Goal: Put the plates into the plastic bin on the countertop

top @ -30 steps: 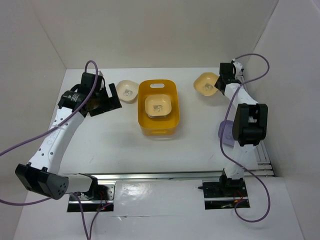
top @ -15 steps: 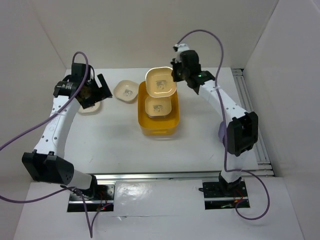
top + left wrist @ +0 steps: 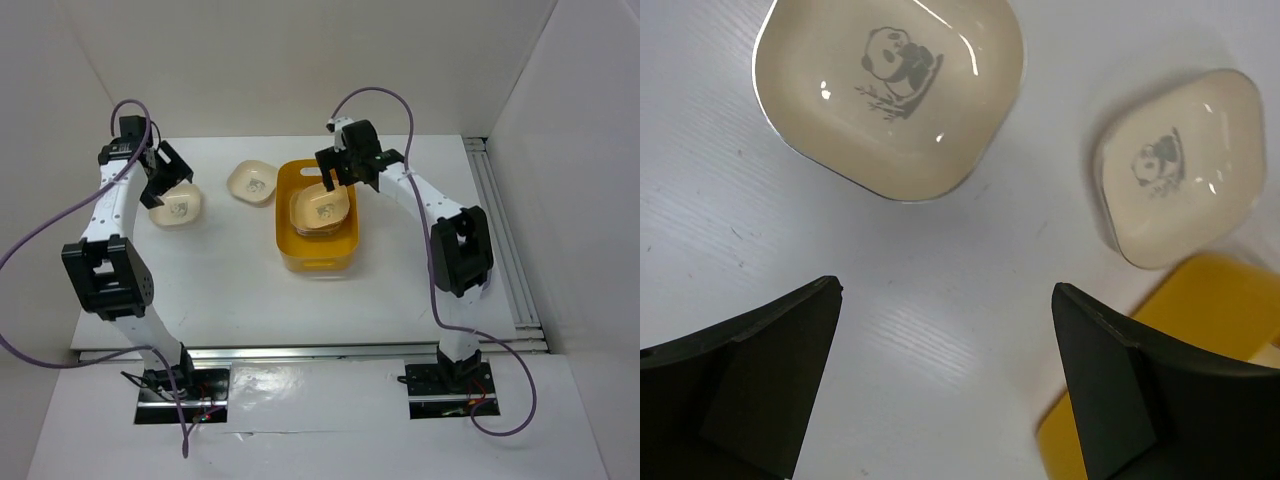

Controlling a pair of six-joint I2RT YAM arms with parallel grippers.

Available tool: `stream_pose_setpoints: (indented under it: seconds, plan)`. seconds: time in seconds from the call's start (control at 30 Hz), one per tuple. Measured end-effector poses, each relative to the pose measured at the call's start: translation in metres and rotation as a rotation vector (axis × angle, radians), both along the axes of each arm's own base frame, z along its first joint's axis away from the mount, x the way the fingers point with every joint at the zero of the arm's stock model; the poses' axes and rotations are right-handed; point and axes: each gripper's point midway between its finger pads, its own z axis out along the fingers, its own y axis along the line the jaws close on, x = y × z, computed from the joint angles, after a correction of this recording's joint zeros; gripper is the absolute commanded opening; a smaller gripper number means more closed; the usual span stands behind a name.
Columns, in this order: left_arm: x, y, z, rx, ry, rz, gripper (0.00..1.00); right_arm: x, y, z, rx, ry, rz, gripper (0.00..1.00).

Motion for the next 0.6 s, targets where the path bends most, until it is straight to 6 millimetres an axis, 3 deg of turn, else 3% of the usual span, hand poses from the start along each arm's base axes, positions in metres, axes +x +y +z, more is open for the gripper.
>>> stream_pose_setpoints:
  seconds: [0.1, 0.2, 0.27, 0.37, 0.47, 0.53, 0.6]
  plan:
    - [0.006, 0.019, -0.028, 0.000, 0.053, 0.042, 1.00, -0.007, 0.016, 0.010, 0.026, -0.015, 0.034, 1.00]
    - [0.007, 0.035, -0.033, 0.002, 0.051, 0.082, 1.00, -0.028, 0.049, 0.030, 0.048, -0.050, 0.093, 1.00]
    - [0.009, 0.047, -0.032, 0.010, 0.037, 0.119, 1.00, -0.053, 0.081, 0.053, 0.080, -0.090, 0.160, 1.00]
    - [0.011, 0.064, -0.035, 0.032, 0.028, 0.163, 1.00, -0.111, 0.121, 0.097, 0.164, -0.171, 0.282, 1.00]
    - [0.015, 0.077, -0.047, 0.050, 0.041, 0.196, 1.00, -0.159, 0.130, 0.131, 0.227, -0.229, 0.361, 1.00]
    - [0.016, 0.082, -0.061, 0.062, 0.072, 0.211, 1.00, -0.170, 0.126, 0.148, 0.258, -0.269, 0.371, 1.00]
    - [0.016, 0.086, -0.079, 0.070, 0.112, 0.236, 1.00, -0.169, 0.119, 0.154, 0.274, -0.301, 0.352, 1.00]
